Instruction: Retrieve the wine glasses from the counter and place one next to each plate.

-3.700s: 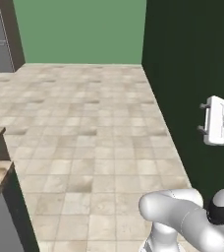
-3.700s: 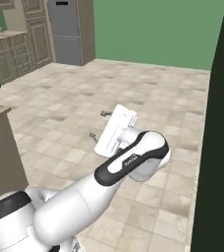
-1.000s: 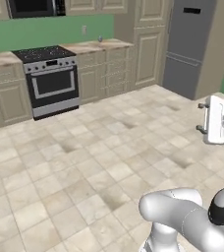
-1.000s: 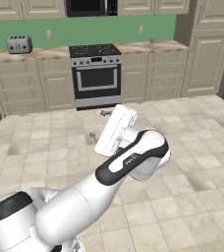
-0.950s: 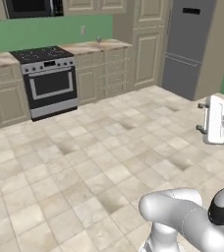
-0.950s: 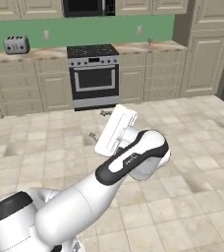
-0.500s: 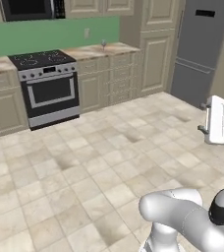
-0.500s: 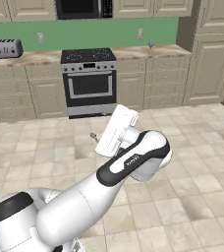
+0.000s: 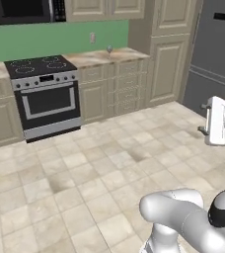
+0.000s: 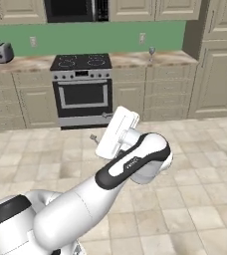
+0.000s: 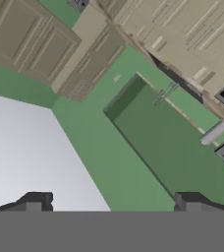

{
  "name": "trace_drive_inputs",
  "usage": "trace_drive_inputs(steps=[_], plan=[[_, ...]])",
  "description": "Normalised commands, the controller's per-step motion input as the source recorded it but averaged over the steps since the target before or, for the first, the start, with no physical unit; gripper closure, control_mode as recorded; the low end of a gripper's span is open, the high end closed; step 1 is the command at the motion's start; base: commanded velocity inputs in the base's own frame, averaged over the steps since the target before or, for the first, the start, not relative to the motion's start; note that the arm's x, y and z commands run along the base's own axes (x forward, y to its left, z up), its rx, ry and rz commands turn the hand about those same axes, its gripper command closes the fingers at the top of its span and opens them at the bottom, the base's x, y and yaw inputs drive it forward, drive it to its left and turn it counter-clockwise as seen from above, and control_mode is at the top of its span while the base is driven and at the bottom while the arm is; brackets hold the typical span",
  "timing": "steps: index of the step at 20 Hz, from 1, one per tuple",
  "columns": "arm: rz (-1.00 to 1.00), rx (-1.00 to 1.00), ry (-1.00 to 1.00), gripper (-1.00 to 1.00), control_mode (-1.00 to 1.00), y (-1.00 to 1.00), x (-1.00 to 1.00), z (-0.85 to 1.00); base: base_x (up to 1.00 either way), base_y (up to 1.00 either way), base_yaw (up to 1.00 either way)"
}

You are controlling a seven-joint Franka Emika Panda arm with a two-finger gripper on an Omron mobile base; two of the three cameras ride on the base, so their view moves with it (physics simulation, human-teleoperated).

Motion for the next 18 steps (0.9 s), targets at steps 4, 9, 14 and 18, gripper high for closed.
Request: trace_drive_inputs(steps=[4, 9, 14, 18], plan=[[0.0, 0.0, 0.0, -1.0, 1.0, 0.0, 0.0, 0.0, 1.0, -0.62, 0.16], [0.0, 0.0, 0.0, -1.0, 1.0, 0.0, 0.0, 0.0, 1.0, -0.39, 0.15], [0.0, 0.0, 0.0, -1.0, 1.0, 0.0, 0.0, 0.0, 1.0, -0.22, 0.16], [0.0, 0.0, 0.0, -1.0, 1.0, 0.0, 0.0, 0.0, 1.0, -0.19, 0.15]])
